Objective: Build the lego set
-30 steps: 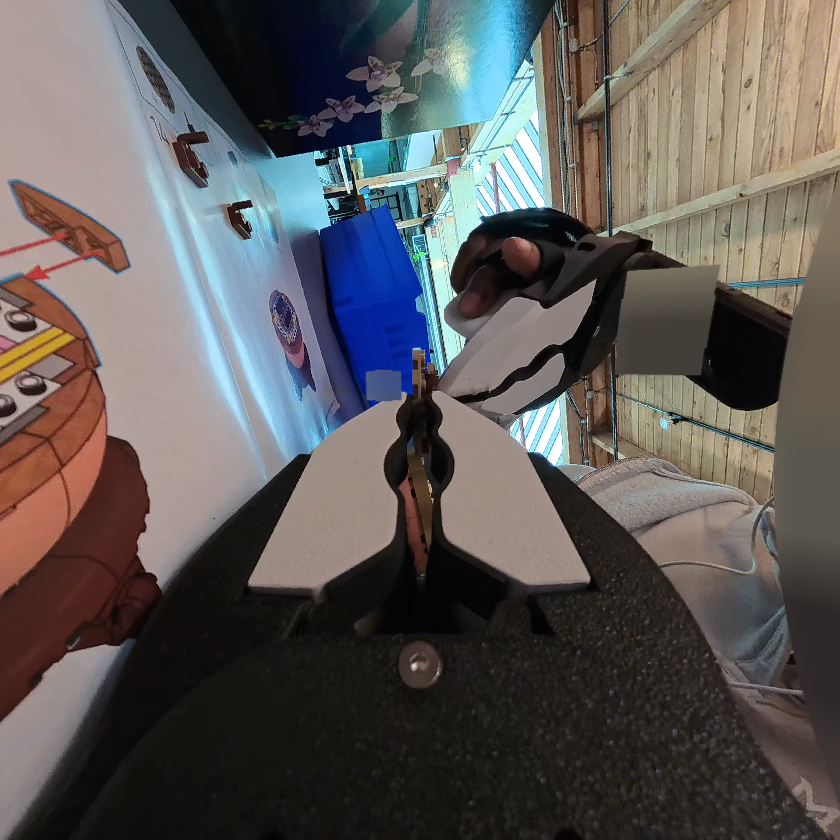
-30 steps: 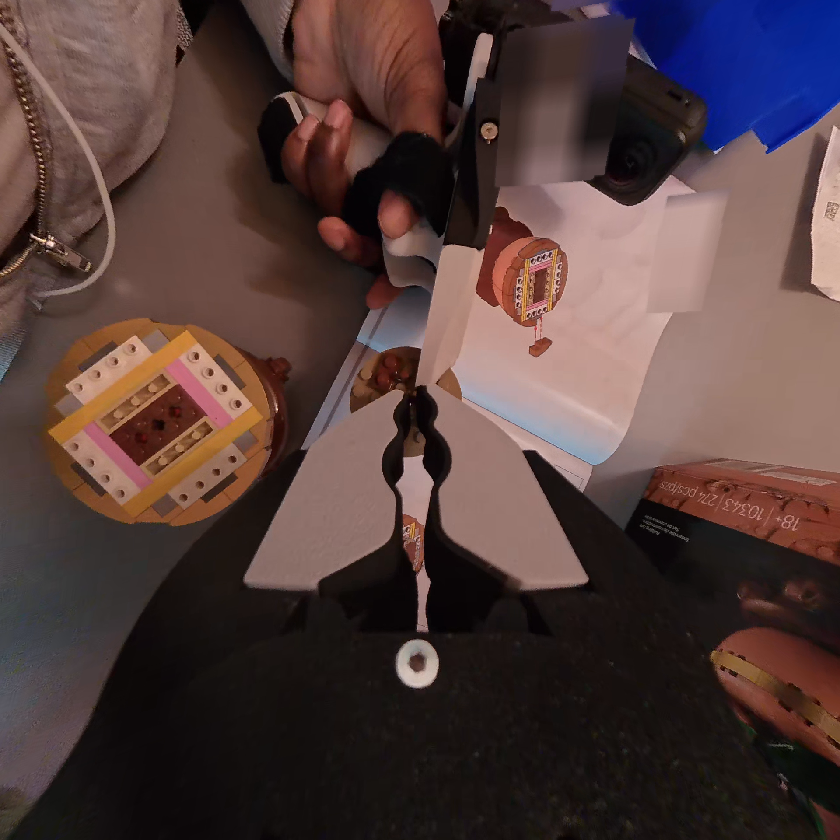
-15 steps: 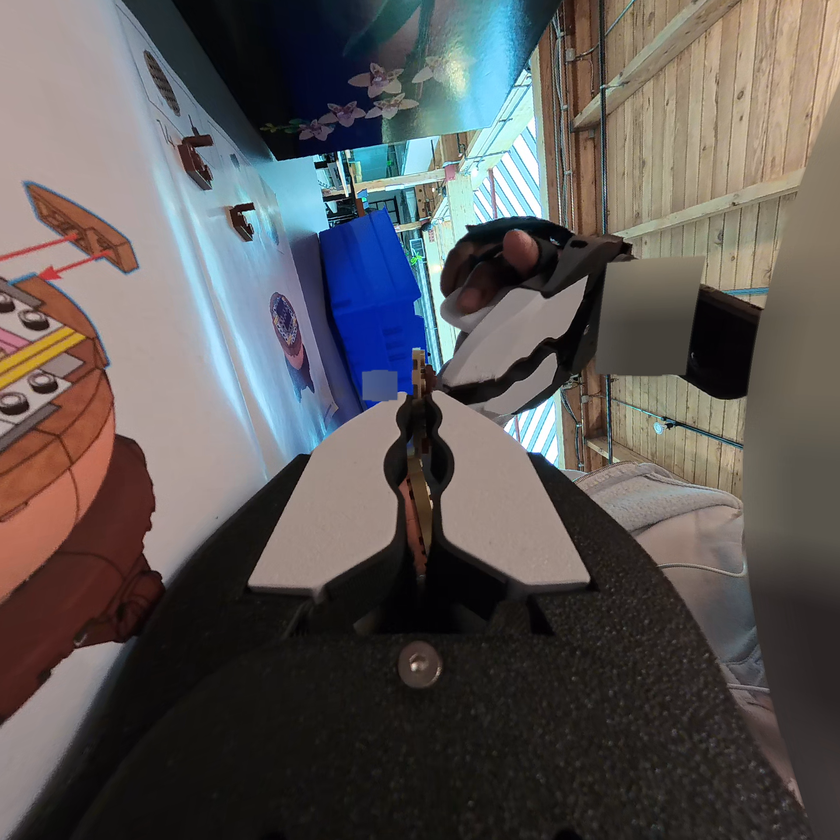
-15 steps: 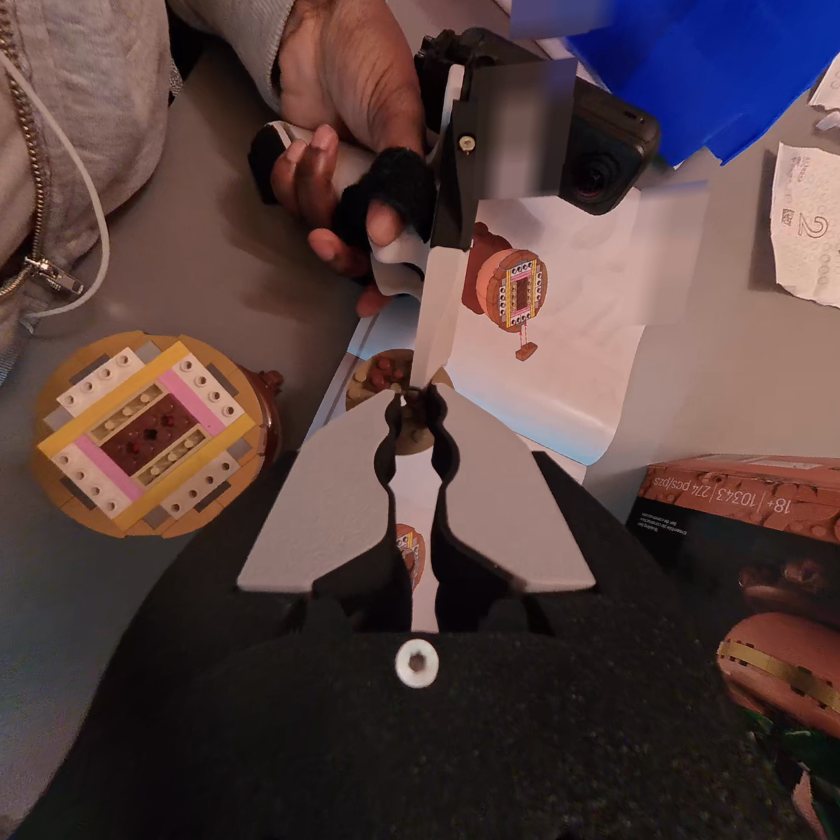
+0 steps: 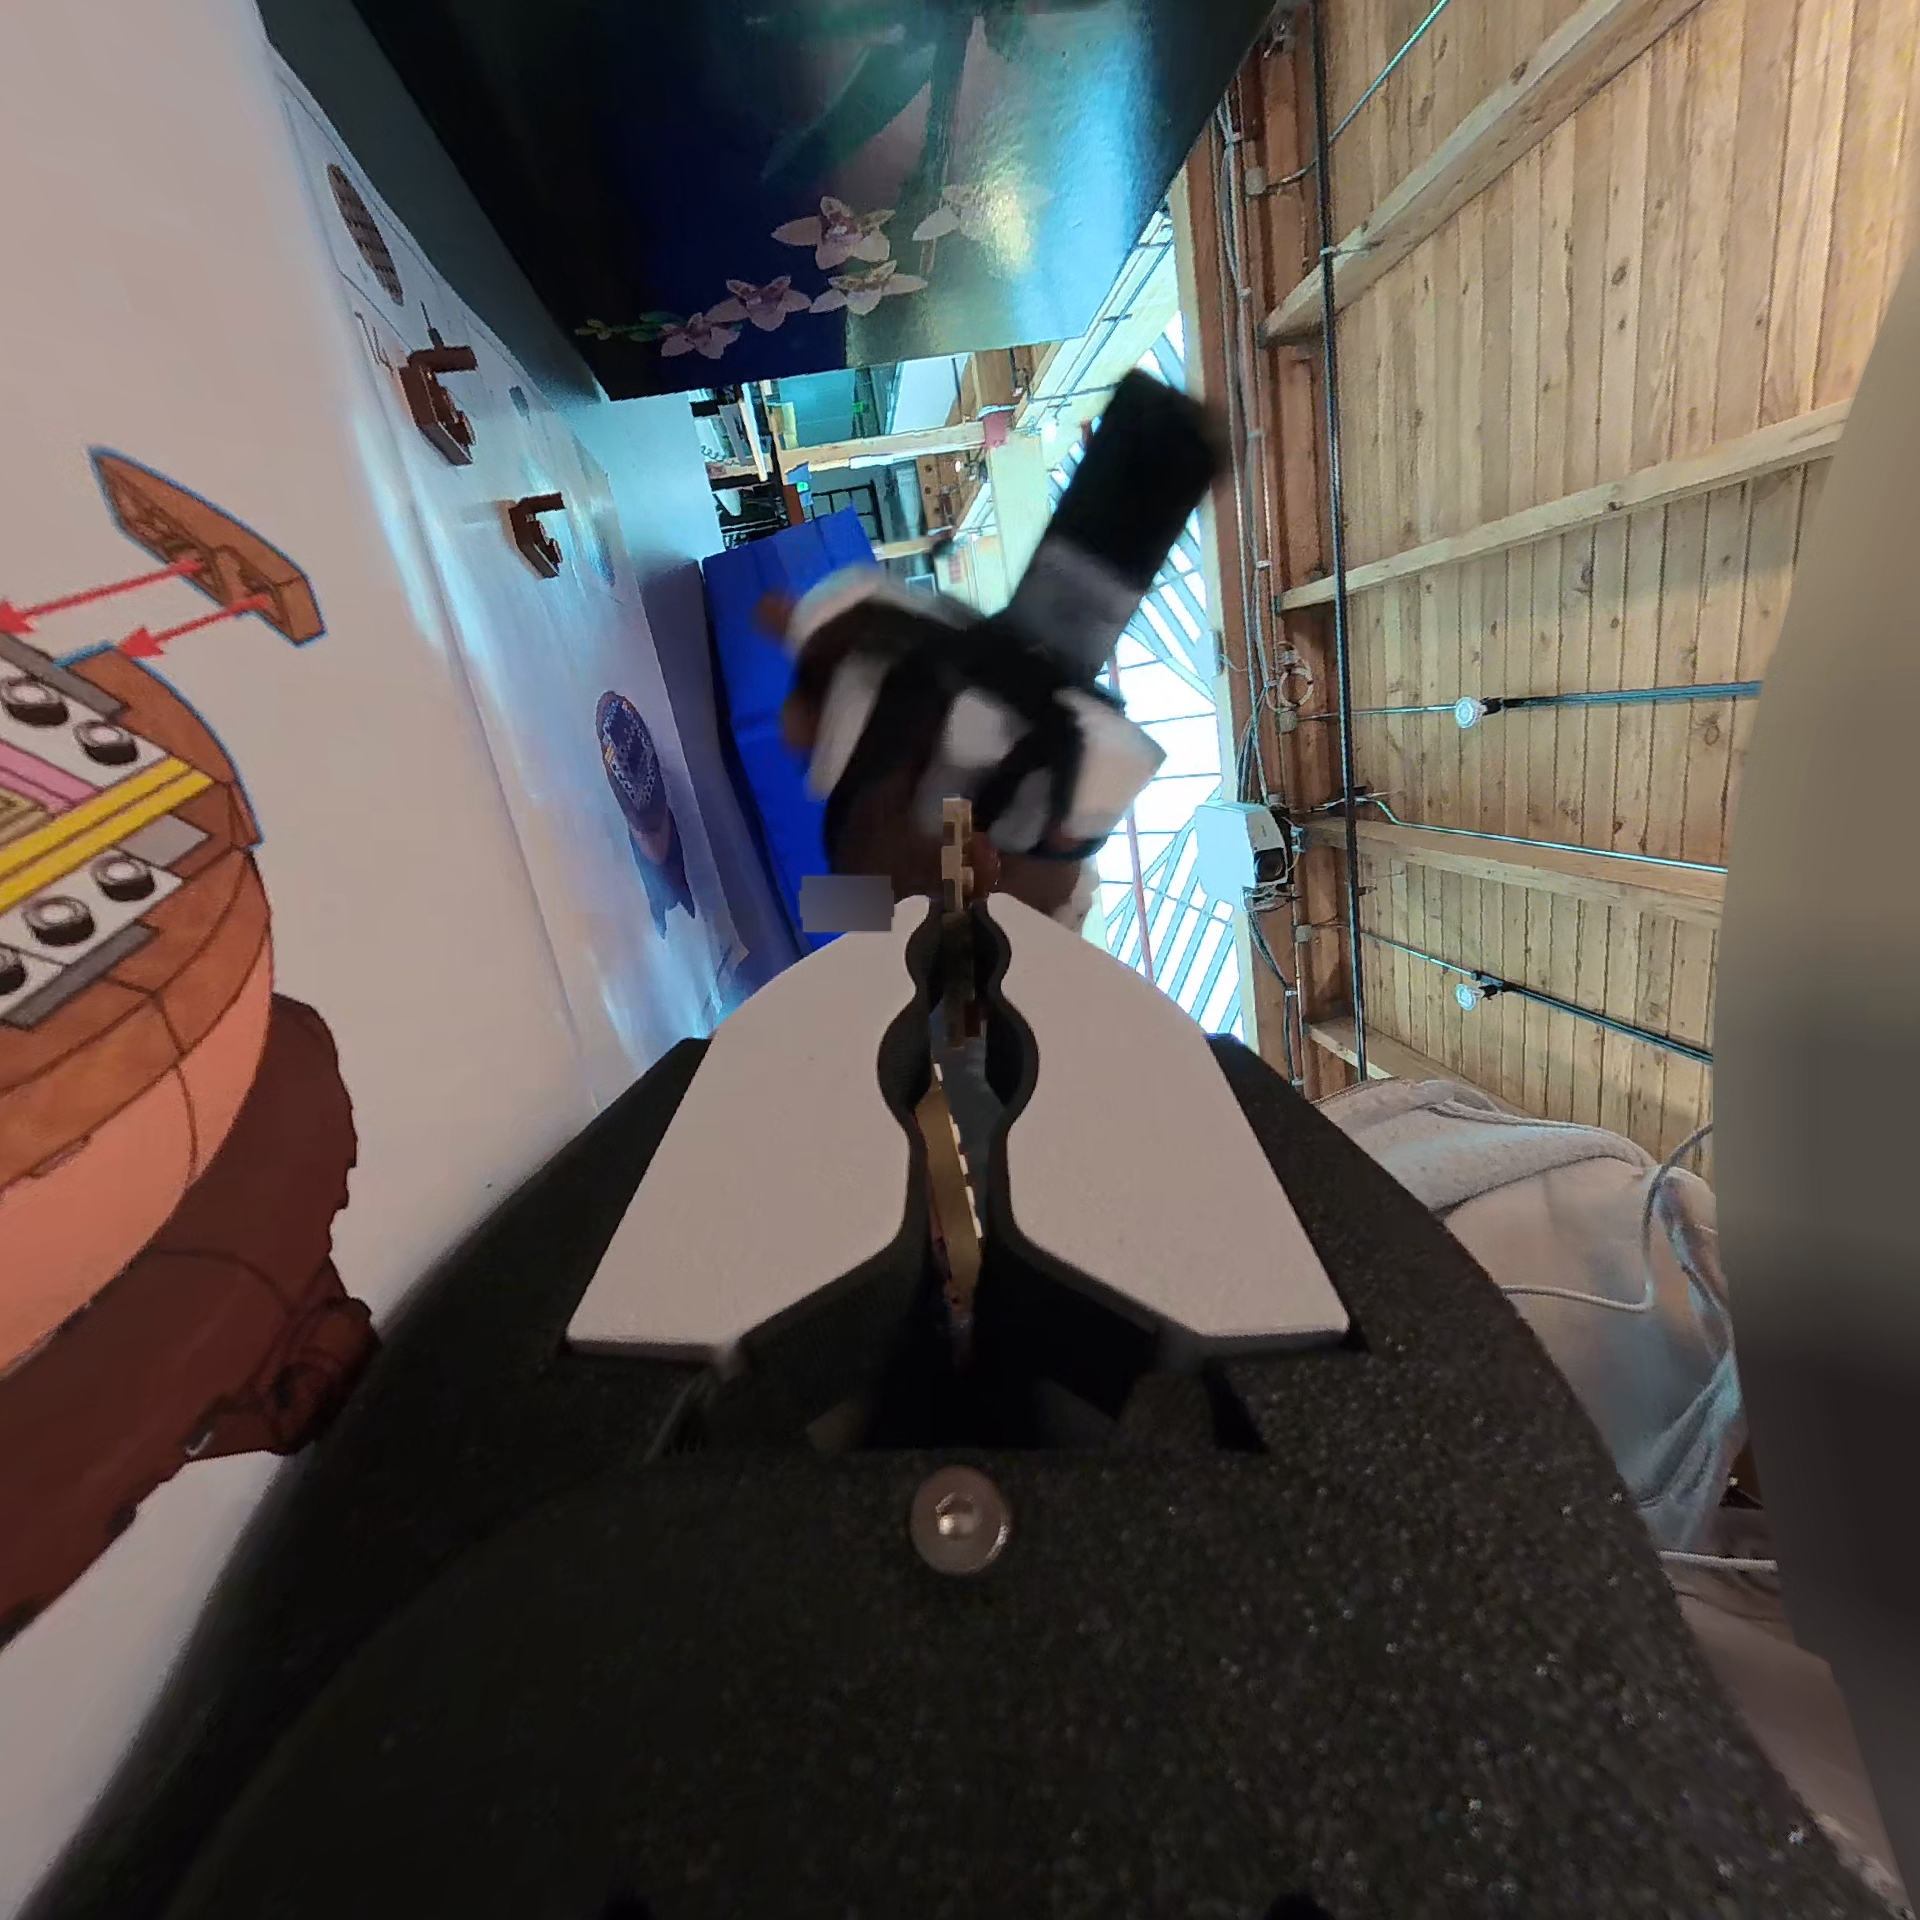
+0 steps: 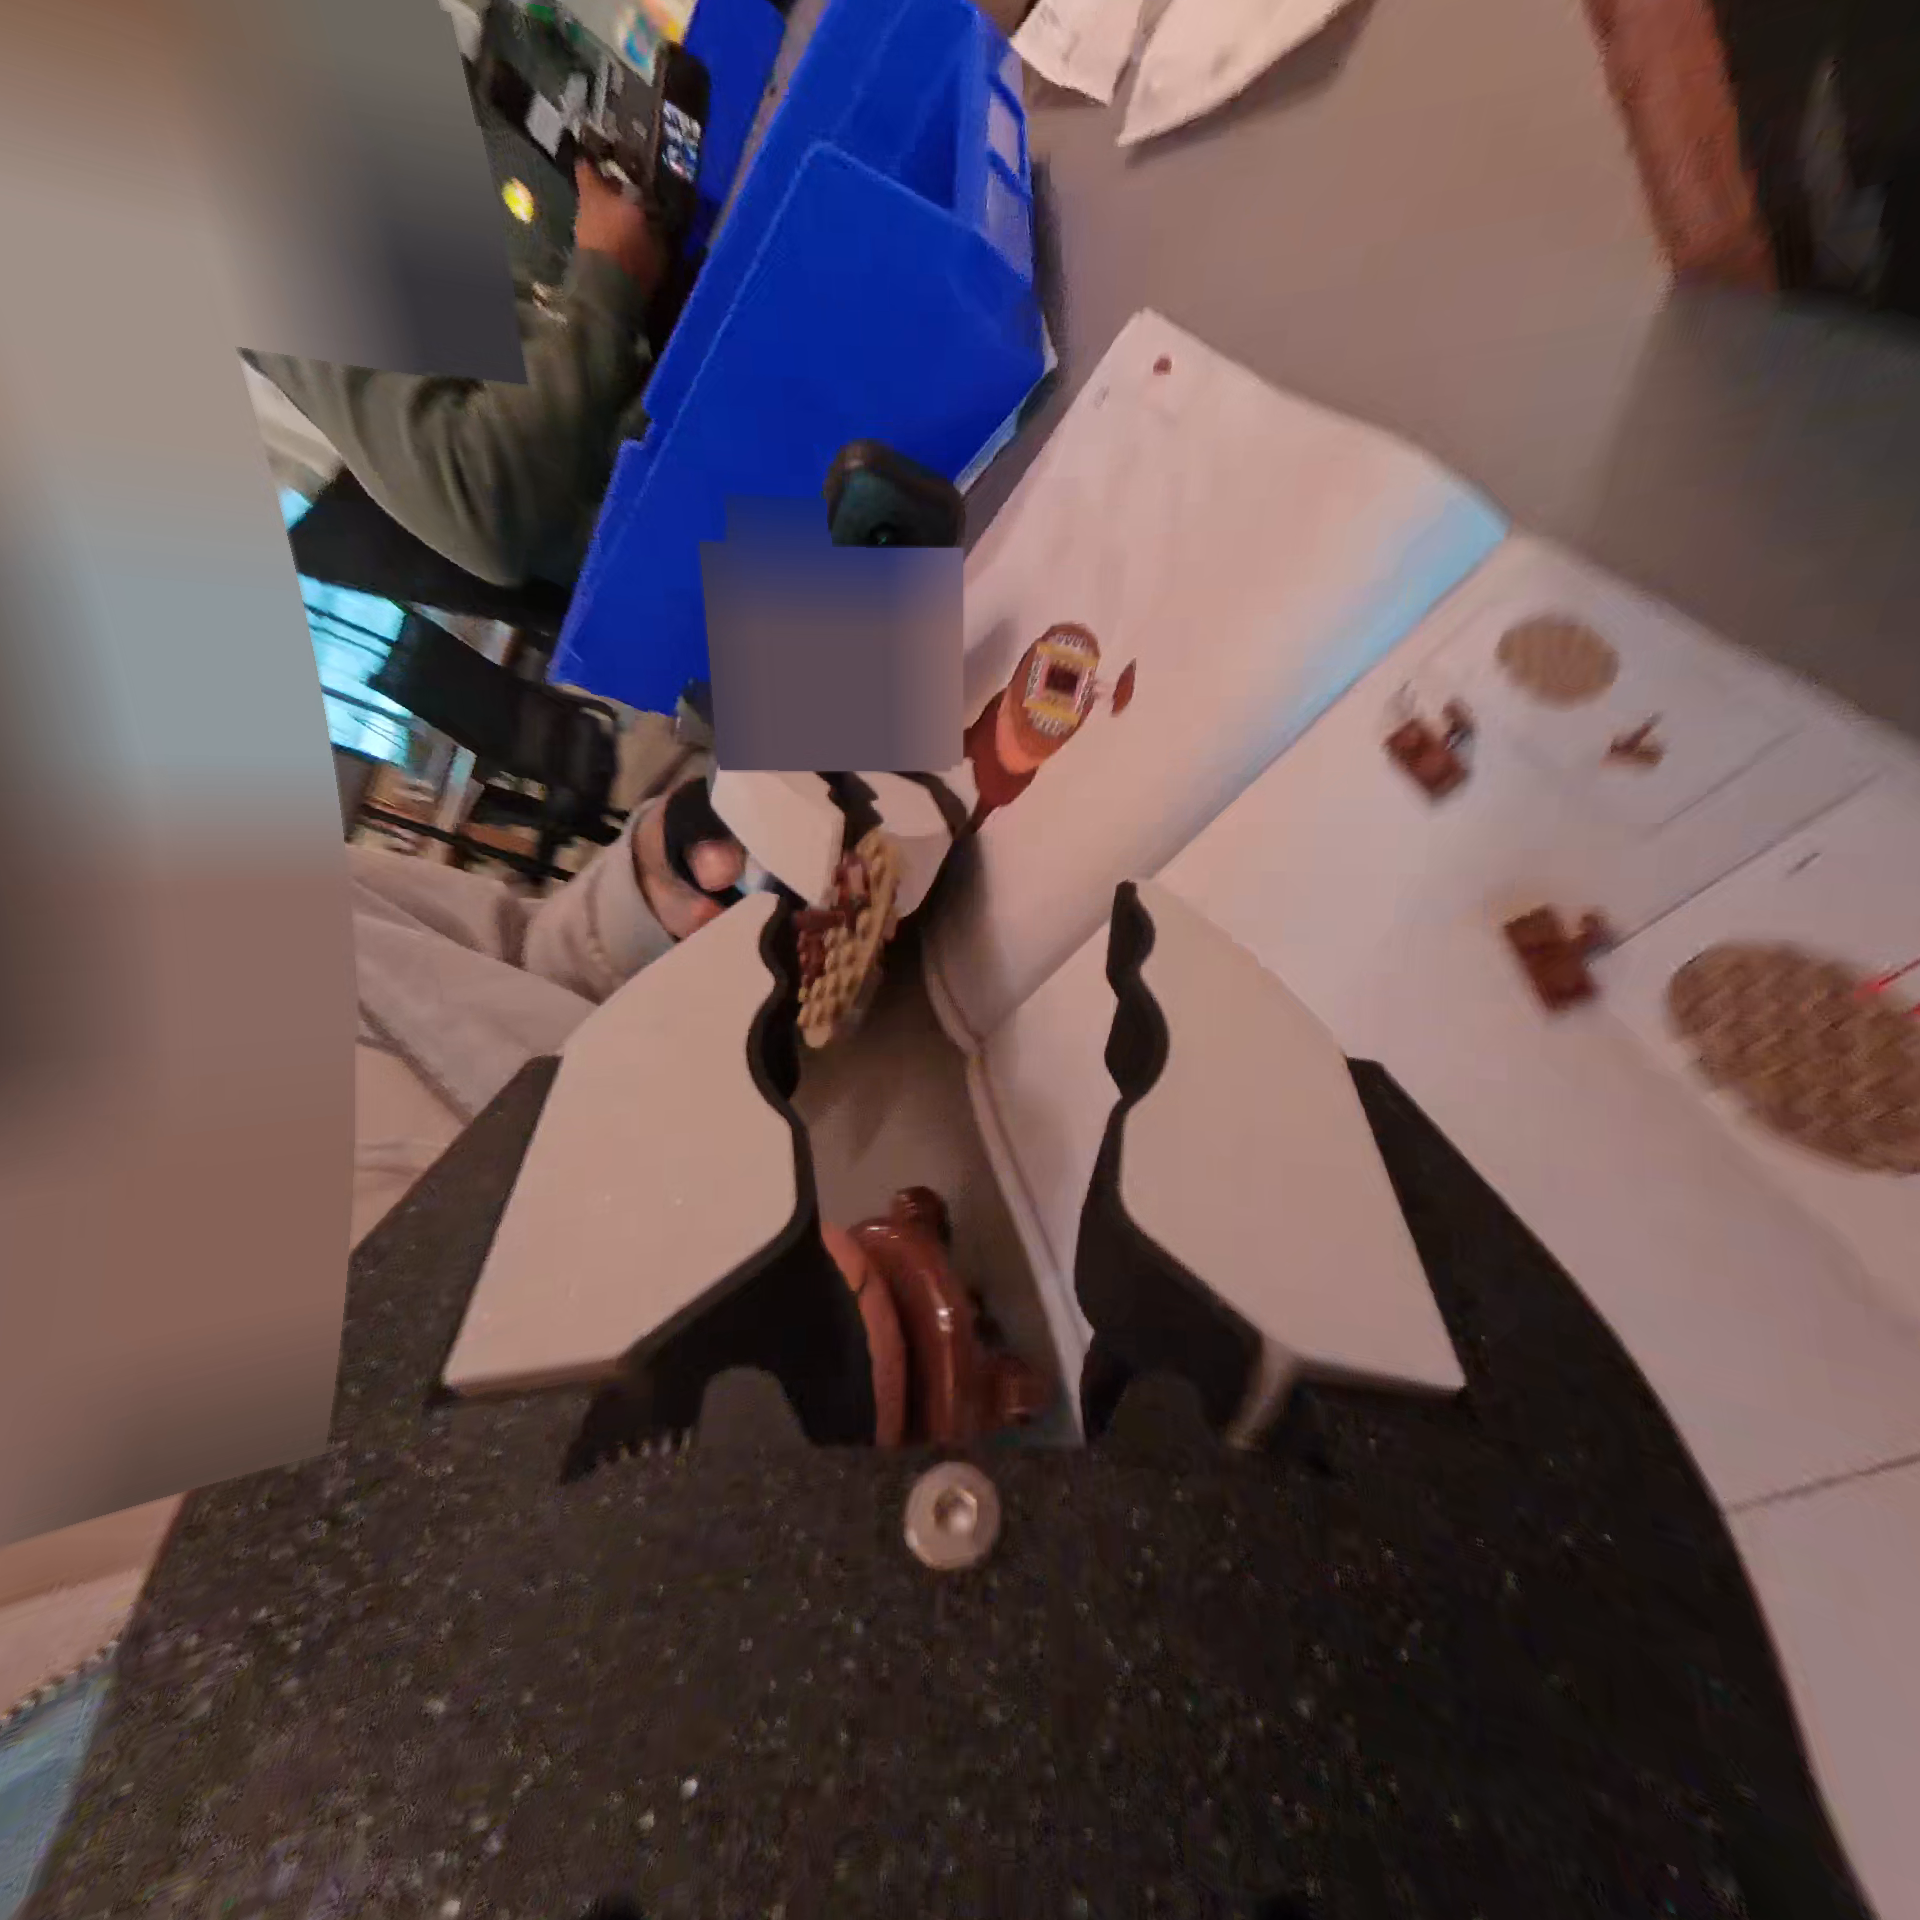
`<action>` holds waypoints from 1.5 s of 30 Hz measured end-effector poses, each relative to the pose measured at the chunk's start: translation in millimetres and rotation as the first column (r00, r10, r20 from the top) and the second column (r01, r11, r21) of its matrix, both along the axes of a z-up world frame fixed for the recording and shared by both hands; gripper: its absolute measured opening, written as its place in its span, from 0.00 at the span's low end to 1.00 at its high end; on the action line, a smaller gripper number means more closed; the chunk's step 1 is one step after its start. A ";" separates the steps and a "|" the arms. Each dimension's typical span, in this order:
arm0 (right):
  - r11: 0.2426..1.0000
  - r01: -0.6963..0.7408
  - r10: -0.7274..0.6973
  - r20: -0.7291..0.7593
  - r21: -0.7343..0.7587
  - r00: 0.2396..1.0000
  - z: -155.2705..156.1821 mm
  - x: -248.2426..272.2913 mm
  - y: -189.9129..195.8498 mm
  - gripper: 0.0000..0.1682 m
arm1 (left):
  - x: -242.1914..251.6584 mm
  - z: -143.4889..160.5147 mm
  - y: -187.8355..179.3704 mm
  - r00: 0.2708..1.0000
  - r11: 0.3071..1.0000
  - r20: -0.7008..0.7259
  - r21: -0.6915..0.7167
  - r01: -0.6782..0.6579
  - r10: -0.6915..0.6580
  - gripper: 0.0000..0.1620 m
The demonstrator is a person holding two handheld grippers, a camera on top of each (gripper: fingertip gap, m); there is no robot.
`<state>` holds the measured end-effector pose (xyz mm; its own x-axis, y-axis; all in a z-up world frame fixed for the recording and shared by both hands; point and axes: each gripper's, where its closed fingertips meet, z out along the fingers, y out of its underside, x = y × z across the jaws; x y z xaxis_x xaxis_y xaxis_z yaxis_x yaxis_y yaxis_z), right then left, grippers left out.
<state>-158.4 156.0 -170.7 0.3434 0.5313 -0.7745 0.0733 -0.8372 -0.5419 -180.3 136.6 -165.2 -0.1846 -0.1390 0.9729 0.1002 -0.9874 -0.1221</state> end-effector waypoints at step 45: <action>0.964 -0.124 0.053 -0.286 -0.236 0.957 17.3 -16.9 -20.1 0.10 | -6.9 11.8 -7.8 0.998 0.999 0.065 0.046 -0.011 0.008 0.02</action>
